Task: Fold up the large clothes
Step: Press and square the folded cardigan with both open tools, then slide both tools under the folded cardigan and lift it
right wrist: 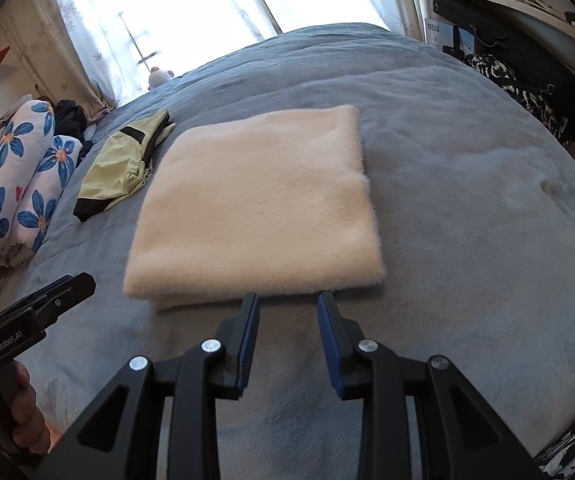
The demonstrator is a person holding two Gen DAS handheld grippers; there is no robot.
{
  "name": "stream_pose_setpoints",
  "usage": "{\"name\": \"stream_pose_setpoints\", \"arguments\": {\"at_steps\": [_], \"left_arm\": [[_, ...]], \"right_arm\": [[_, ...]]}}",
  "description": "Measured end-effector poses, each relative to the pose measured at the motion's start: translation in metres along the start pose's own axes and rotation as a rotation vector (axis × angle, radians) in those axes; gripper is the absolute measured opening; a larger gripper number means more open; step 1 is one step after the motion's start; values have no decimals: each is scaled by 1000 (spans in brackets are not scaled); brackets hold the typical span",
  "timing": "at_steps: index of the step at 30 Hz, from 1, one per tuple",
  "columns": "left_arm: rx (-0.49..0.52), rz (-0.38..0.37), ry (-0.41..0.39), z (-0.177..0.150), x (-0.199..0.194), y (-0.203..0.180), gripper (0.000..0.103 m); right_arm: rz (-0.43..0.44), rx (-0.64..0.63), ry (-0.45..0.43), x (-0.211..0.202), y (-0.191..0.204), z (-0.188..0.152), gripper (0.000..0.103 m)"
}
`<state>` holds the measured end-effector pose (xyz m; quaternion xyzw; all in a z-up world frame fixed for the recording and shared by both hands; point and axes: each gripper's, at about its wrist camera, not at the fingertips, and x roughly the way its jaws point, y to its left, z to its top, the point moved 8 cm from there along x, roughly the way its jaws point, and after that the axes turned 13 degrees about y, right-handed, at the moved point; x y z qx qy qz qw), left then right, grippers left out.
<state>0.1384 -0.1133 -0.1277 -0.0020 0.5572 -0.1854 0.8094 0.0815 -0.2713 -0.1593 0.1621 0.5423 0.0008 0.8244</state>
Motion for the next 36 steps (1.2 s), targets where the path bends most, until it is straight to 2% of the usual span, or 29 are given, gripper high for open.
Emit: {"name": "stream_pose_setpoints", "arguments": {"at_steps": [5, 7, 9, 14, 16, 18, 19, 20, 21, 27, 36], "left_arm": [[24, -8, -8, 4, -9, -8, 68], [31, -3, -12, 7, -12, -11, 68], [33, 2, -14, 10, -15, -13, 68], [7, 32, -9, 24, -17, -11, 70], [-7, 40, -3, 30, -17, -8, 72], [-11, 27, 3, 37, -18, -7, 77], [-12, 14, 6, 39, -17, -8, 87], [-21, -2, 8, 43, -17, -7, 94], [-34, -11, 9, 46, -17, -6, 96], [-44, -64, 37, 63, -10, -9, 96], [-28, -39, 39, 89, 1, -10, 96]], "right_arm": [[8, -30, -9, -8, 10, 6, 32], [9, -48, -16, -11, 14, 11, 44], [11, -57, -24, -15, 16, 16, 52], [23, -93, -26, -24, 26, 29, 55], [30, -106, -21, -27, 28, 34, 65], [37, -116, -18, -31, 29, 42, 71], [42, -119, -16, -32, 29, 44, 73], [50, -122, -10, -34, 30, 47, 73], [60, -124, -2, -35, 29, 52, 74], [129, -101, 15, -45, 20, 79, 76], [166, -57, 71, -35, -9, 115, 81]]}}
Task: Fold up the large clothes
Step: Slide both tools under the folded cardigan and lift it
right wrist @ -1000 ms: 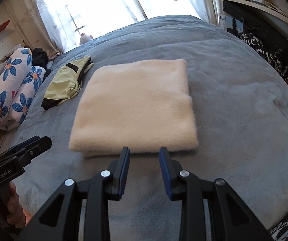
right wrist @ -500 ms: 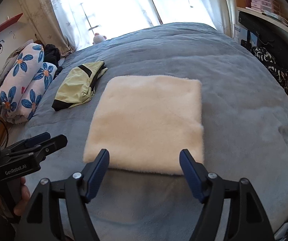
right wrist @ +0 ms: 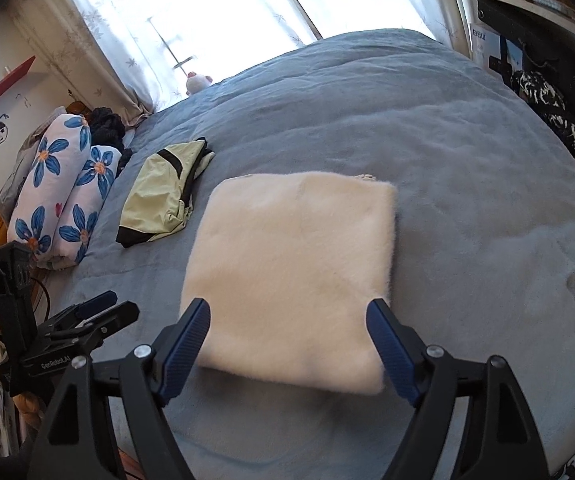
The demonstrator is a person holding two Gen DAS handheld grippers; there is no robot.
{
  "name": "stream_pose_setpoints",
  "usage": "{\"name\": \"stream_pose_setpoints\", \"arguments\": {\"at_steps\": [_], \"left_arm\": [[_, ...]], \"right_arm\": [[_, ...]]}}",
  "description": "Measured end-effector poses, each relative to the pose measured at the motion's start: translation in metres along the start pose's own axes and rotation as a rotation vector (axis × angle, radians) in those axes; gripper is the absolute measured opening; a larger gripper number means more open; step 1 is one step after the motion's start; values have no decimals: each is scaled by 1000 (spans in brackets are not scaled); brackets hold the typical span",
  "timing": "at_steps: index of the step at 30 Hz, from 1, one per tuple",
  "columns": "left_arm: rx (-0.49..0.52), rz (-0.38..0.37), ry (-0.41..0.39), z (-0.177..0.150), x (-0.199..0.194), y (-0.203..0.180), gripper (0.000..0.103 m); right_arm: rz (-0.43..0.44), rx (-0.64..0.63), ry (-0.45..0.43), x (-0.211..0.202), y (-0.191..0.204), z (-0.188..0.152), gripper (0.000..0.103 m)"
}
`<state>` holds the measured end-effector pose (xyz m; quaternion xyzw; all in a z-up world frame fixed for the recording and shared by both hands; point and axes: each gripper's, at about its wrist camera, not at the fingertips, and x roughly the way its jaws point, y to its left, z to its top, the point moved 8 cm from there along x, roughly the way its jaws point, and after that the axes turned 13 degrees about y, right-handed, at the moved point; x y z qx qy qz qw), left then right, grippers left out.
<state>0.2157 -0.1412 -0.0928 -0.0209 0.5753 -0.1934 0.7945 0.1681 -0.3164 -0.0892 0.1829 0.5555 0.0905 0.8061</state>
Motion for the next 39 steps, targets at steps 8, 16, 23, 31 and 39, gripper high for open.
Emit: {"name": "stream_pose_setpoints", "arguments": {"at_steps": [8, 16, 23, 31, 39], "left_arm": [[-19, -33, 56, 14, 24, 13, 96], [-26, -65, 138, 14, 64, 15, 96], [-68, -106, 211, 12, 103, 23, 96], [-88, -143, 253, 11, 144, 37, 100], [-105, -338, 273, 15, 179, 42, 103]], "right_arm": [[35, 59, 69, 26, -35, 6, 81], [108, 121, 128, 61, -62, 6, 81], [200, 201, 200, 103, -92, 8, 81], [344, 224, 255, 156, -104, 13, 81], [482, 175, 277, 195, -81, 30, 87]]}}
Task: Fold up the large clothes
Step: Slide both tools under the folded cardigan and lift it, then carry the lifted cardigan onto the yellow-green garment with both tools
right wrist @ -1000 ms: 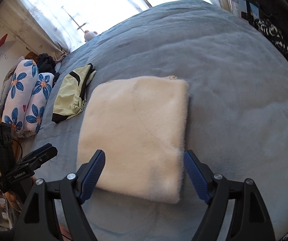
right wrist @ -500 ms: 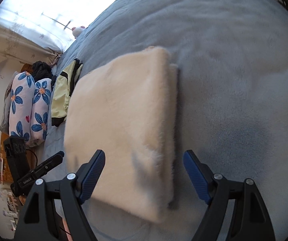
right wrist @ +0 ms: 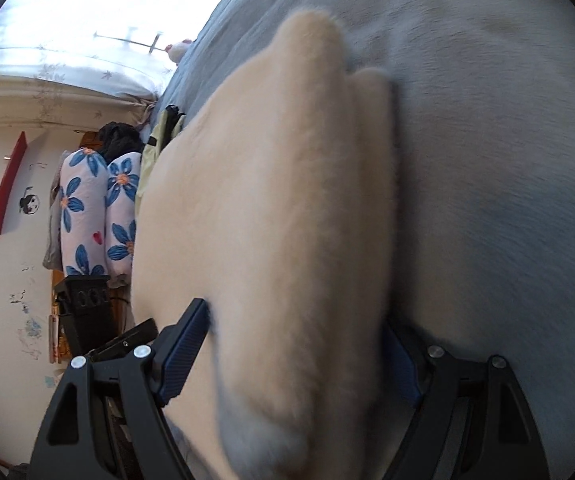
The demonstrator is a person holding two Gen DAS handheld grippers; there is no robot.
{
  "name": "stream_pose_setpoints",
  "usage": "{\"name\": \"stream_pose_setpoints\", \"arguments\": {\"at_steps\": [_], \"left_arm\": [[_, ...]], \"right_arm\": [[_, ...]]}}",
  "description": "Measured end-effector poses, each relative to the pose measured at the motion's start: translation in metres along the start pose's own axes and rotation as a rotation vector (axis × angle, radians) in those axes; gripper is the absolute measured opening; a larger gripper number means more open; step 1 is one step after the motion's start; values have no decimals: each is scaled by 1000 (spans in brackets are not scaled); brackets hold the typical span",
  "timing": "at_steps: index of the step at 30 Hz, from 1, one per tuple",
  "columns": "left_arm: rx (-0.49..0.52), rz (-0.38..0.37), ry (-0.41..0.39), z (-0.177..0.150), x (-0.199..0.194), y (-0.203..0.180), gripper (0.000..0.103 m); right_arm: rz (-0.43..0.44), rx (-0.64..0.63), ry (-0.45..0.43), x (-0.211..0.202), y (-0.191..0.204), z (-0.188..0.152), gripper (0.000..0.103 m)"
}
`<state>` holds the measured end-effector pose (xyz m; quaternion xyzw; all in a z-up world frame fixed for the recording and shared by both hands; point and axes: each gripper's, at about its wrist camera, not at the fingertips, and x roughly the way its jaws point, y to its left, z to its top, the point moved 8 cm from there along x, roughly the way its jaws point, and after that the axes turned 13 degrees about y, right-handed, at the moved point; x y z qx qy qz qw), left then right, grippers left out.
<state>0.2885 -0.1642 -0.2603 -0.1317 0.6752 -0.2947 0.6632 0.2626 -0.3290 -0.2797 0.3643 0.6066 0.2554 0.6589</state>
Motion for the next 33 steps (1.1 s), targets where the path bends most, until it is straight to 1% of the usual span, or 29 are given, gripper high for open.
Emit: {"name": "stream_pose_setpoints", "arguments": {"at_steps": [3, 5, 8, 9, 10, 11, 12, 13, 14, 16, 18, 22, 25, 29, 33], "left_arm": [[9, -67, 11, 2, 7, 3, 103], [19, -89, 15, 5, 9, 3, 103], [31, -81, 23, 9, 11, 0, 103], [34, -64, 17, 10, 11, -2, 103], [36, -44, 2, 18, 14, -8, 99], [45, -19, -14, 18, 11, -11, 94], [61, 8, -35, 17, 7, -16, 91], [78, 31, -56, 16, 1, -20, 83], [96, 56, -75, 15, -4, -23, 77], [129, 110, -112, 14, -13, -32, 71], [151, 146, -141, 14, -24, -39, 67], [201, 208, -195, 10, -51, -56, 64], [233, 244, -228, 4, -80, -60, 64], [236, 256, -267, -1, -127, -50, 64], [224, 278, -302, 0, -187, -25, 64]], "right_arm": [[-26, -50, 8, 6, 7, 5, 91], [-30, -62, 8, 5, 10, 6, 91], [-38, -72, -7, 4, 12, 5, 88], [-45, -79, -14, 3, 14, 5, 82], [-45, -81, -16, 2, 16, 4, 75], [-48, -79, -21, 0, 17, 5, 72], [-56, -82, -29, -2, 20, 4, 66], [-71, -89, -38, -5, 22, 3, 60], [-88, -97, -49, -7, 26, 3, 57], [-112, -113, -74, -13, 37, 1, 48], [-129, -131, -105, -21, 51, -2, 45], [-185, -179, -136, -24, 82, -10, 44], [-191, -203, -157, -24, 109, -18, 44], [-152, -236, -188, -19, 154, -19, 44], [-114, -278, -199, -4, 207, -7, 44]]}}
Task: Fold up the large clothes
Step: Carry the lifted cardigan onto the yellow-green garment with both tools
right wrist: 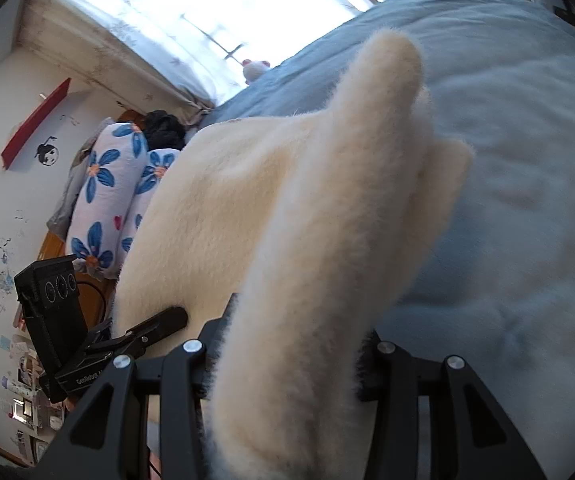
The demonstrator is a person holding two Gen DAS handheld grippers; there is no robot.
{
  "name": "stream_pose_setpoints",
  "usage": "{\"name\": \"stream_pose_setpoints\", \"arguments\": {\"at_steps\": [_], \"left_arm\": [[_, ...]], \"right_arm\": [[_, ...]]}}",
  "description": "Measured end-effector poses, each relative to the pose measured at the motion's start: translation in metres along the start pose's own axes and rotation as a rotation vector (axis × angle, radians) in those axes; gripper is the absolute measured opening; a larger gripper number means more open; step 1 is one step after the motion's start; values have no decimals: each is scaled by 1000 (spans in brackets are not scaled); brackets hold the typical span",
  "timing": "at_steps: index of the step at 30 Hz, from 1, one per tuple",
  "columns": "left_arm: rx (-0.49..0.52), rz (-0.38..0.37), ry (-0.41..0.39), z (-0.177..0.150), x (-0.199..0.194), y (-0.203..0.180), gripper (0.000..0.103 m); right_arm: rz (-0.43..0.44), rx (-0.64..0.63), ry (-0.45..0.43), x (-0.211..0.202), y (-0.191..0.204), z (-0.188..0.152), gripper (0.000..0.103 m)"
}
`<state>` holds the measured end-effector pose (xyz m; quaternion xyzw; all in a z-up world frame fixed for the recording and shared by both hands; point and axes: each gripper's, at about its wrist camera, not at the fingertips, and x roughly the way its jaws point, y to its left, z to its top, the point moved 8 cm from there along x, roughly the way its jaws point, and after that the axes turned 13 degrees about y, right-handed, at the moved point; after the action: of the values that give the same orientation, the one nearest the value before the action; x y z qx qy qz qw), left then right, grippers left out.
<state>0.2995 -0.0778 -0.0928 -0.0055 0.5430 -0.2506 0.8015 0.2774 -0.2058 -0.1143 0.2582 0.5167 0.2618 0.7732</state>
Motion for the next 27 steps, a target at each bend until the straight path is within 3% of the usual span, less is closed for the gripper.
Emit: {"name": "stream_pose_setpoints", "arguments": {"at_steps": [6, 13, 17, 22, 24, 26, 27], "left_arm": [[-26, 62, -33, 43, -59, 91, 64], [-31, 138, -28, 110, -70, 217, 64], [-53, 146, -14, 144, -49, 285, 64], [-96, 145, 40, 172, 20, 347, 65], [-152, 135, 91, 167, 56, 375, 70], [-177, 95, 72, 166, 69, 391, 85], [-174, 79, 56, 165, 71, 395, 87]], "right_arm": [[63, -52, 2, 50, 75, 64, 44], [106, -54, 25, 147, 126, 157, 44], [118, -37, 41, 212, 127, 206, 44], [91, -4, 86, 295, 94, 239, 44], [58, 30, 112, 320, 70, 238, 44], [88, 40, 110, 329, 57, 236, 46], [91, 31, 110, 329, 55, 234, 48]]}}
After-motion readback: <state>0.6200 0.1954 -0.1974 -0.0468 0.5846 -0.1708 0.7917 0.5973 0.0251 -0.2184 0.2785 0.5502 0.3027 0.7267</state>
